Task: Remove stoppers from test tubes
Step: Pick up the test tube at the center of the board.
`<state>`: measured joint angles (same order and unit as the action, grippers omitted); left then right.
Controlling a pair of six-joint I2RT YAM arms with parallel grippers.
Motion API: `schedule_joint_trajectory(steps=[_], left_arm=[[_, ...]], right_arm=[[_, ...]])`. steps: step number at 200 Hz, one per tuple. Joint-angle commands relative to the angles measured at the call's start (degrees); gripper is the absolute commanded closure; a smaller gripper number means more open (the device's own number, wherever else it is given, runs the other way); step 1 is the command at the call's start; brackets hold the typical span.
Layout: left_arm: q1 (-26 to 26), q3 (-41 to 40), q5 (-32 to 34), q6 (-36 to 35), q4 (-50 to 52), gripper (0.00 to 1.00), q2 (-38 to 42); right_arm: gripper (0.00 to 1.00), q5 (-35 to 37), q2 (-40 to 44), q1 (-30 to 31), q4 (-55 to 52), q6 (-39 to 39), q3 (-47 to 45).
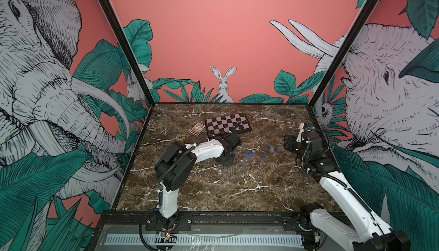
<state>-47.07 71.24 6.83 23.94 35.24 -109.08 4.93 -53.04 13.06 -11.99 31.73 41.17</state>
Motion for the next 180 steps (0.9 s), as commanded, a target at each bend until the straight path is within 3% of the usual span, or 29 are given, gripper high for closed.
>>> schedule_joint_trajectory(steps=[1, 59, 116, 180], left_arm=[[0.31, 0.25, -0.73, -0.21, -0.09, 0.80, -1.48], [0.31, -0.14, 0.93, -1.72, -1.28, 0.84, 3.15], [-0.89, -1.21, 1.05, -7.15, -7.11, 0.85, 17.81], [-2.70, -1.97, -4.30, -9.71, -14.42, 0.84, 25.57]], right_arm=[[0.55, -0.91, 1.26, -0.14, 0.04, 0.49, -1.05], [0.53, -5.71, 3.01, -0.16, -0.32, 0.01, 0.50], [0.52, -24.80, -0.46, 0.09, 6.84, 4.86, 1.24], [0.46, -33.42, -8.74, 10.51, 15.54, 6.58, 4.80]])
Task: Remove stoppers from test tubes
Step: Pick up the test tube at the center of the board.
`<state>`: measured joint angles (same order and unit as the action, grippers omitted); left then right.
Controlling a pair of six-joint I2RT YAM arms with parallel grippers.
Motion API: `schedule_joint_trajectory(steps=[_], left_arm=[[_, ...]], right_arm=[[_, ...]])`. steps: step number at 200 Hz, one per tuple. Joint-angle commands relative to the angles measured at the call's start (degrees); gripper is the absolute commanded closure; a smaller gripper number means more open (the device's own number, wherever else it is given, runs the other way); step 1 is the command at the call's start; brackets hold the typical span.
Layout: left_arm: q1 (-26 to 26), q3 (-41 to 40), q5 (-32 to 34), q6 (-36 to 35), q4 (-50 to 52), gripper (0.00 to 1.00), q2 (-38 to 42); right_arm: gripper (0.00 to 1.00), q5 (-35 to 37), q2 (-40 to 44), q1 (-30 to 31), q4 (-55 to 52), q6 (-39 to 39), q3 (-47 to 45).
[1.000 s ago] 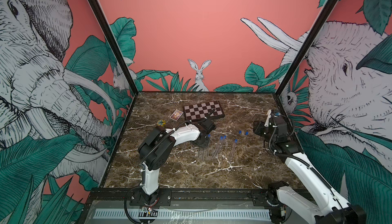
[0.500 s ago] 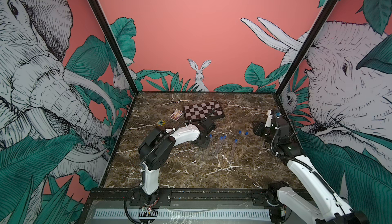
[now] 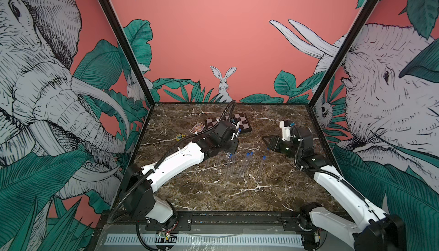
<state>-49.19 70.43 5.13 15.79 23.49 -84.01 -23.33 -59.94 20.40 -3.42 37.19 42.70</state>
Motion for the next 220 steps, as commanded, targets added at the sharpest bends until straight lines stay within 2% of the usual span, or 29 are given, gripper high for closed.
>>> schedule_joint_trajectory(steps=[1, 57, 130, 152, 171, 182, 220], left_arm=[[-0.57, -1.17, -2.63, -1.55, -2.66, 0.84, 0.50], [-1.32, -2.85, -4.93, -1.45, -6.01, 0.84, 2.94], [-2.58, -2.23, -4.86, -1.91, -6.79, 0.84, 3.60], [-2.84, -2.53, -4.78, -1.99, -7.14, 0.85, 4.11], [-3.06, -2.70, -4.70, -2.21, -7.35, 0.84, 4.62], [-3.19, -2.67, -4.61, -2.30, -7.22, 0.84, 4.73], [-3.37, -3.29, -4.98, -2.49, -7.97, 0.84, 5.00]], right_arm=[[0.46, -5.24, -1.93, 3.33, 7.09, 1.08, 3.36], [0.42, -6.55, -4.46, 6.70, 6.96, -1.24, 7.21], [0.40, -2.67, -10.19, 10.87, 8.29, -0.72, 9.64], [0.44, -1.48, -11.45, 11.16, 9.93, 0.13, 9.66], [0.54, -1.27, -12.35, 11.24, 11.35, 0.98, 9.75], [0.59, -1.87, -13.04, 11.22, 12.62, 1.54, 9.90], [0.70, -4.38, -15.09, 11.17, 17.33, 4.63, 9.60]])
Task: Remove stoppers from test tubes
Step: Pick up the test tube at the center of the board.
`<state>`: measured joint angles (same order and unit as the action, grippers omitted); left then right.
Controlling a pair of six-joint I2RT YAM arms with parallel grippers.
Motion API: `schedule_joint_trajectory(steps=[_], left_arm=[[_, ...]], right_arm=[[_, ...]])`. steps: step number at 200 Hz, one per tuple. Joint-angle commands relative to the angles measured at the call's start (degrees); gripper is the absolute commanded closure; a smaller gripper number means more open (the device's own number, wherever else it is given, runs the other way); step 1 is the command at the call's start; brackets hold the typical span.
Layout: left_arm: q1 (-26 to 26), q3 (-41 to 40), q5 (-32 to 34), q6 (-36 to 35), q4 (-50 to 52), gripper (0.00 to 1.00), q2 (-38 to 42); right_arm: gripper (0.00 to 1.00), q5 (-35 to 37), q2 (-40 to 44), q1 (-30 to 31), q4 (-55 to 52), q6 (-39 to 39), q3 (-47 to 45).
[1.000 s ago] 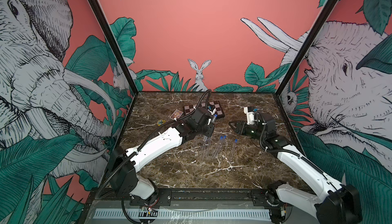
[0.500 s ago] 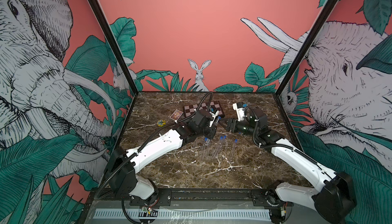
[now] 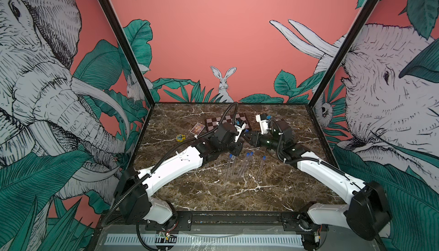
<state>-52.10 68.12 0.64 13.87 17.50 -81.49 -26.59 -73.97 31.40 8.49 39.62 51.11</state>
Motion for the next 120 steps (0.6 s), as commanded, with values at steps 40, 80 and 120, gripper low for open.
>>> schedule_joint_trajectory(steps=[40, 80, 120], left_arm=[[-0.72, -1.06, -0.80, -1.02, -1.95, 0.84, 2.87], [-0.73, -1.54, -0.69, -1.39, -2.10, 0.79, 3.40], [-0.77, -2.77, -0.64, -2.08, -3.32, 0.50, 4.31]], right_arm=[[0.77, -1.71, -2.11, 0.21, 6.54, 3.47, 1.52], [0.95, -1.22, -1.06, 0.20, 6.28, 3.99, 1.48], [0.99, 1.00, 3.31, 0.18, 5.67, 4.05, -0.41]])
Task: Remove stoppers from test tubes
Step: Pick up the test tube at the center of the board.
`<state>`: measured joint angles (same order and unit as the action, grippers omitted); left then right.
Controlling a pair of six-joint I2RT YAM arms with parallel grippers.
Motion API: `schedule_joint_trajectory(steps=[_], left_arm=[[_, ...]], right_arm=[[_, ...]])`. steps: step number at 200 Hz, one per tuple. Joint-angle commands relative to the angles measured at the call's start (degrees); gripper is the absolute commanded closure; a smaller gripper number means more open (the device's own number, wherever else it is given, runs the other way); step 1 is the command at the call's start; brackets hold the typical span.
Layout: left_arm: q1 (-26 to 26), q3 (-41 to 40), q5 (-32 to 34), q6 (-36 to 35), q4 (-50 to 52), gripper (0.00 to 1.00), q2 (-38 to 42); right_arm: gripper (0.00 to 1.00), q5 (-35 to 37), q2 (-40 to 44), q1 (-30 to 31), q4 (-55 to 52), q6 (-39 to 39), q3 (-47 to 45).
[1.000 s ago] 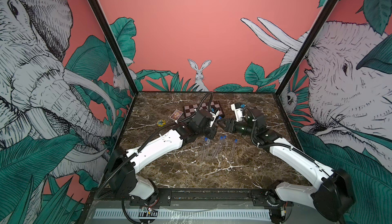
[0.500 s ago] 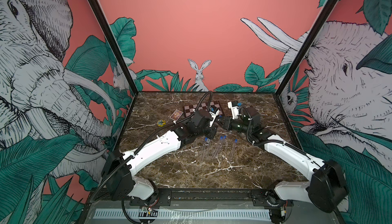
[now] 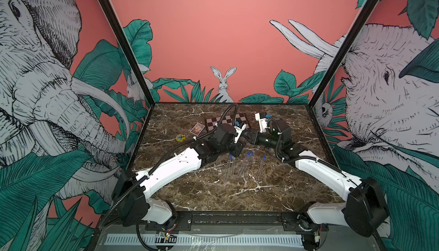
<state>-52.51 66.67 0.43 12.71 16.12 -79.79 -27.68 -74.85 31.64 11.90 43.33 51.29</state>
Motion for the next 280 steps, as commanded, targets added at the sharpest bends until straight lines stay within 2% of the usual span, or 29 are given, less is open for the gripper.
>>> schedule_joint_trajectory(steps=[1, 31, 72, 93, 133, 186, 207, 218, 239, 246, 264, 280], left_arm=[[-0.33, -1.35, -0.47, -0.97, -2.04, 0.50, 2.61], [-0.83, -2.76, -2.17, -2.33, -5.11, 0.46, 1.81], [-1.28, -3.12, -3.80, -2.70, -9.05, 0.48, 0.18], [-1.37, -2.65, -4.27, -3.11, -10.40, 0.54, 0.05], [-1.36, -1.72, -4.86, -3.66, -10.41, 0.74, -1.06], [-1.37, -1.93, -6.31, -3.17, -11.72, 0.73, -1.66], [-1.37, -1.76, -6.29, -3.28, -11.48, 0.80, -1.54], [-1.37, -1.72, -6.34, -3.38, -11.19, 0.88, -1.42], [-1.37, -1.64, -6.40, -3.66, -10.55, 0.99, -1.16], [-1.37, -1.64, -6.41, -3.66, -10.37, 1.00, -1.12], [-1.45, -1.89, -6.52, -3.74, -10.23, 1.00, -0.66], [-1.45, -1.99, -6.67, -3.97, -9.89, 1.00, -0.47]], right_arm=[[0.99, 2.19, 4.36, -0.07, 2.21, 0.39, -0.62], [0.98, 4.61, 8.54, -0.05, 2.09, 1.22, -2.36], [0.99, 4.78, 10.61, -0.08, 0.14, 1.96, -2.42], [0.98, 3.68, 10.41, -0.07, 0.14, 2.44, -2.55], [0.97, 4.28, 11.25, 0.00, 0.31, 2.87, -3.12], [0.97, 2.96, 10.69, -0.03, 1.63, 4.20, -3.15], [0.97, 3.37, 10.95, 0.00, 1.60, 4.18, -3.37], [0.96, 3.77, 11.23, -0.06, 1.32, 4.05, -3.47], [0.90, 4.42, 11.87, -0.02, 1.02, 3.70, -3.80], [0.87, 4.83, 12.16, -0.09, 0.95, 3.60, -3.91], [0.65, 6.13, 12.92, -0.10, -0.54, 2.97, -3.67], [0.52, 8.85, 14.54, -0.35, -3.99, 1.56, -2.73]])
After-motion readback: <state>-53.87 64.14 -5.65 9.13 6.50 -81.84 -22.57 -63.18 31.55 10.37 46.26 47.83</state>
